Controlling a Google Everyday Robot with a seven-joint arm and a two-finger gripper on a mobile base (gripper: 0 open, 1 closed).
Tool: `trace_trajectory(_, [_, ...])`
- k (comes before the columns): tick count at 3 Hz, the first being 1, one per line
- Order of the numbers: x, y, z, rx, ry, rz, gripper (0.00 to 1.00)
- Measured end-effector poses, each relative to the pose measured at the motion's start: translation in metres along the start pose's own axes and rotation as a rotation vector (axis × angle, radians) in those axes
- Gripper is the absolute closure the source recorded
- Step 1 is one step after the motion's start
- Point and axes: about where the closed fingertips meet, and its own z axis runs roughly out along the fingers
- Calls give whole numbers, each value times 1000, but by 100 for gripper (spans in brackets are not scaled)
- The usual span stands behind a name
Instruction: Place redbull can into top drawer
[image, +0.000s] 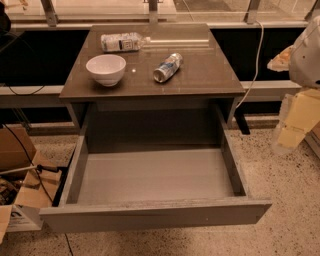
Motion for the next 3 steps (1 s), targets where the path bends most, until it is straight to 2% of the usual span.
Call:
trace_trajectory(1, [0, -1, 0, 6, -6, 14, 0])
trace_trajectory(2, [1, -13, 5, 23, -69, 153, 0])
trace_trajectory(3, [-13, -17, 19, 45, -182, 304, 0])
